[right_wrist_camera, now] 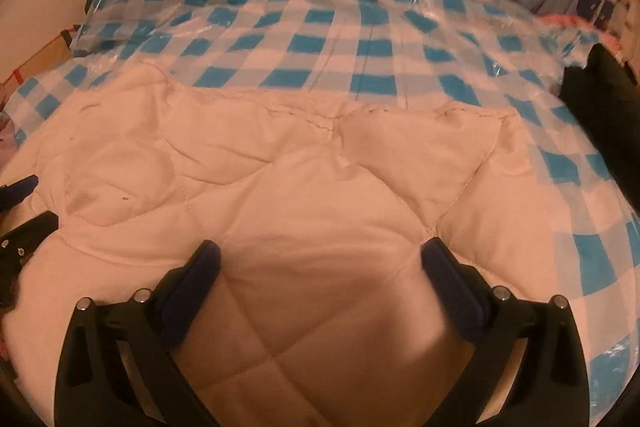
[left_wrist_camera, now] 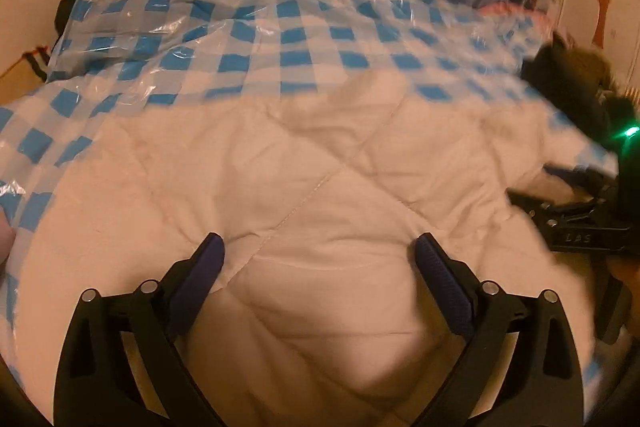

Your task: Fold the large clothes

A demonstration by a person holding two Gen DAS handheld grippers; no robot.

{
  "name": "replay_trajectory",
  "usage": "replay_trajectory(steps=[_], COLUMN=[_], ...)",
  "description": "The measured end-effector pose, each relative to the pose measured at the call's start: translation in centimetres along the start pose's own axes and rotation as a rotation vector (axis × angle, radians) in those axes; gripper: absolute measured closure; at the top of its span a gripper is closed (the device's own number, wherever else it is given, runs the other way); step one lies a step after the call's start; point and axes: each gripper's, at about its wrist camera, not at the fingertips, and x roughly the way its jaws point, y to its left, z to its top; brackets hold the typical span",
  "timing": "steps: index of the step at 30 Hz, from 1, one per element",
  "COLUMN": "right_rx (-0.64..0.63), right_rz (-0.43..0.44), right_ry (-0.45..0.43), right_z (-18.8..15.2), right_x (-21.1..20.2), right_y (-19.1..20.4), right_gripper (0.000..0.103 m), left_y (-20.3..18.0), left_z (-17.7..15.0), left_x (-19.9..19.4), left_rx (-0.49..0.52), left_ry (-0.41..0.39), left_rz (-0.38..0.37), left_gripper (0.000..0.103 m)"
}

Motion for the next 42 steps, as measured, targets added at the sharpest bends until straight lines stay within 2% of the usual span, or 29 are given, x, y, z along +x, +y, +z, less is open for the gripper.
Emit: replay_trajectory(steps=[1, 3, 5, 8, 10, 11, 12, 13, 15, 18, 20, 21, 23, 24, 25, 26, 27, 28, 29, 32, 33, 34, 35, 37, 38, 39, 40, 41, 42], right_rx=[0.021, 0.028, -0.007, -0.023, -0.034, -0.054, -0.048, -0.007, -0.031, -0.027, 0.002, -0.004, -0.036, -0.042, -0.029, -0.007, 0.033, 0.134, 0.172, 0.099, 0.101, 0.130, 0.147, 0.126, 0.110, 0.090, 0.072, 0.114, 0.189], right_rz=[0.028, 0.080, 0.102, 0.117, 0.083, 0.052, 0.078, 0.102, 0.067, 0.111, 0.146, 0.132, 0.016, -0.049, -0.126, -0.161, -0.155, -0.043, -0.010, -0.057, -0.050, -0.017, 0.013, 0.004, -0.012, -0.049, -0.073, 0.034, 0.093], right_ry=[-0.013, -0.118, -0.151, -0.121, -0.059, 0.023, 0.147, 0.183, 0.187, 0.227, 0.152, 0.097, -0.016, -0.042, -0.042, -0.012, 0.039, 0.071, 0.073, 0.105, 0.113, 0.077, 0.033, -0.041, -0.064, -0.073, -0.028, 0.009, 0.003], right_z=[0.6, 2.8, 6.1, 10.2, 11.0, 10.3, 9.1, 8.5, 8.8, 9.6, 9.4, 9.4, 8.5, 7.9, 6.7, 5.6, 4.2, 3.1, 3.3, 4.5, 4.7, 4.6, 4.0, 1.4, 0.3, -1.3, -2.5, -4.1, -4.3], right_x=[-0.9, -3.6, -4.0, -1.0, 3.3, 6.8, 10.5, 12.2, 12.4, 11.1, 7.3, 5.2, 1.3, 0.6, 1.0, 2.3, 4.2, 5.9, 6.2, 5.3, 4.5, 2.1, -0.3, -3.9, -4.6, -4.3, -2.7, -0.5, -0.4], right_y=[0.0, 0.9, 3.1, 6.0, 7.6, 8.4, 8.7, 8.3, 8.9, 7.9, 6.5, 5.8, 3.5, 2.2, 0.1, -1.5, -3.0, -5.1, -6.0, -4.9, -4.8, -5.0, -5.2, -5.0, -4.9, -5.0, -5.2, -6.4, -7.6], right_gripper=[0.006, 0.006, 0.006, 0.006, 0.006, 0.005, 0.005, 0.005, 0.005, 0.006, 0.006, 0.006, 0.006, 0.006, 0.006, 0.005, 0.005, 0.005, 0.005, 0.006, 0.006, 0.006, 0.006, 0.006, 0.006, 0.006, 0.006, 0.005, 0.005], left_y=[0.7, 1.3, 1.9, 4.6, 6.8, 7.7, 8.6, 8.6, 8.1, 8.3, 8.4, 8.3, 8.4, 9.0, 9.9, 10.4, 11.0, 11.1, 10.9, 10.7, 10.8, 10.7, 10.7, 10.3, 10.3, 10.6, 10.9, 11.3, 11.1], left_z=[0.7, 2.9, 4.6, 6.6, 6.1, 5.3, 4.8, 4.8, 4.3, 4.1, 3.7, 3.7, 3.7, 3.6, 3.4, 3.2, 2.6, 2.5, 2.6, 2.2, 2.0, 1.8, 1.4, 0.8, 0.3, -0.1, -0.2, -0.6, -0.5], left_x=[-1.2, -3.3, -3.0, 0.0, 3.6, 5.6, 7.3, 7.4, 7.9, 6.6, 4.0, 2.9, 1.4, 1.5, 2.6, 3.5, 5.1, 5.6, 5.8, 5.2, 4.2, 3.5, 2.1, 0.3, -0.1, 0.7, 1.7, 2.2, 1.8], left_rx=[-0.031, -0.029, -0.031, -0.117, -0.200, -0.240, -0.275, -0.268, -0.245, -0.252, -0.242, -0.223, -0.180, -0.180, -0.213, -0.235, -0.259, -0.265, -0.253, -0.243, -0.257, -0.266, -0.278, -0.264, -0.243, -0.232, -0.241, -0.262, -0.254], left_ry=[-0.056, -0.172, -0.206, -0.174, -0.085, -0.020, 0.026, 0.024, 0.038, 0.023, -0.017, -0.040, -0.081, -0.077, -0.038, -0.005, 0.041, 0.049, 0.050, 0.036, 0.025, 0.014, -0.005, -0.038, -0.054, -0.025, 0.013, 0.025, 0.018], left_rz=[-0.012, 0.043, 0.083, 0.113, 0.102, 0.085, 0.047, 0.056, 0.082, 0.071, 0.087, 0.113, 0.184, 0.195, 0.177, 0.169, 0.145, 0.122, 0.138, 0.169, 0.188, 0.190, 0.176, 0.173, 0.193, 0.207, 0.191, 0.167, 0.178], left_gripper=[0.011, 0.011, 0.011, 0.011, 0.011, 0.011, 0.011, 0.011, 0.011, 0.011, 0.011, 0.011, 0.011, 0.011, 0.011, 0.011, 0.010, 0.008, 0.008, 0.008, 0.008, 0.009, 0.009, 0.008, 0.008, 0.008, 0.008, 0.007, 0.007])
